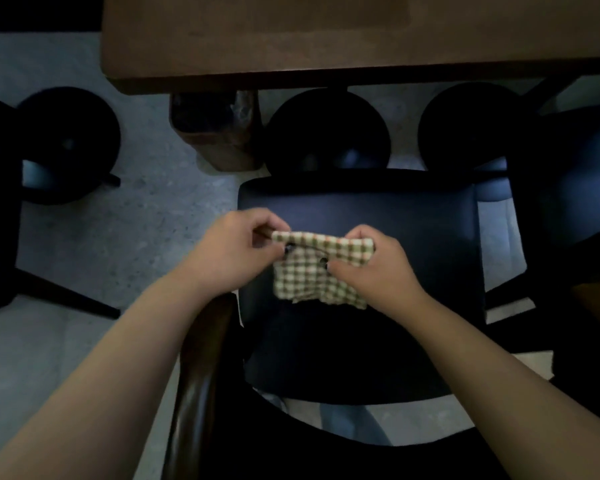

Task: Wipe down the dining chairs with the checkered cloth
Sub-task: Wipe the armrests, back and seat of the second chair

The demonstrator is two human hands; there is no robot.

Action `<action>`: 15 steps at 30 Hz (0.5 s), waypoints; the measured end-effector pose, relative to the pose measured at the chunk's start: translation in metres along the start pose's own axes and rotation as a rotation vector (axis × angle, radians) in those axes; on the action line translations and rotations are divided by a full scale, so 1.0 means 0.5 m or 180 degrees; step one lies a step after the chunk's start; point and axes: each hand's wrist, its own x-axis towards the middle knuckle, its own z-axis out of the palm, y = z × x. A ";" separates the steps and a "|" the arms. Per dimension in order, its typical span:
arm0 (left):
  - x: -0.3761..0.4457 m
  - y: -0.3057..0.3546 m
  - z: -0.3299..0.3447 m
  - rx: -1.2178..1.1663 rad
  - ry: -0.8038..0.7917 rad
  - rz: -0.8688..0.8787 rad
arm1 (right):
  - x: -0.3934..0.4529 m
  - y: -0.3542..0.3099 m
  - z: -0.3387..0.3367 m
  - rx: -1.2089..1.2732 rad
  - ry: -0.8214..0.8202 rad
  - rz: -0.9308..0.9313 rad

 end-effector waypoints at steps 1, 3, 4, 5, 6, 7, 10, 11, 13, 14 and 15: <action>0.015 -0.019 -0.011 -0.0120 0.0154 -0.0106 | 0.022 0.006 0.009 0.0032 0.0304 0.0057; 0.050 -0.061 -0.023 -0.0440 0.0423 -0.0385 | 0.073 0.018 0.026 0.0182 0.1100 0.0267; 0.067 -0.085 -0.024 -0.0594 0.0521 -0.0546 | 0.102 0.022 0.035 0.0333 0.1385 0.0398; 0.084 -0.111 -0.022 -0.0738 0.0601 -0.0698 | 0.134 0.027 0.046 0.0432 0.1528 0.0470; 0.099 -0.138 -0.017 -0.0852 0.0646 -0.0837 | 0.167 0.032 0.060 0.0414 0.1513 0.0475; 0.112 -0.166 -0.009 -0.0920 0.0642 -0.0971 | 0.202 0.038 0.076 0.0275 0.1418 0.0458; 0.140 -0.249 0.027 -0.0871 0.0466 -0.1290 | 0.293 0.042 0.134 -0.0328 0.1092 -0.0039; 0.146 -0.275 0.041 -0.0822 0.0374 -0.1344 | 0.323 0.044 0.157 -0.0705 0.0933 -0.0418; 0.154 -0.317 0.068 -0.0752 0.0188 -0.1425 | 0.376 0.051 0.206 -0.1809 0.0490 -0.1005; 0.156 -0.331 0.080 -0.0698 0.0093 -0.1432 | 0.398 0.055 0.227 -0.2295 0.0285 -0.1112; 0.158 -0.349 0.094 -0.0633 -0.0009 -0.1416 | 0.413 0.063 0.251 -0.2655 0.0099 -0.1086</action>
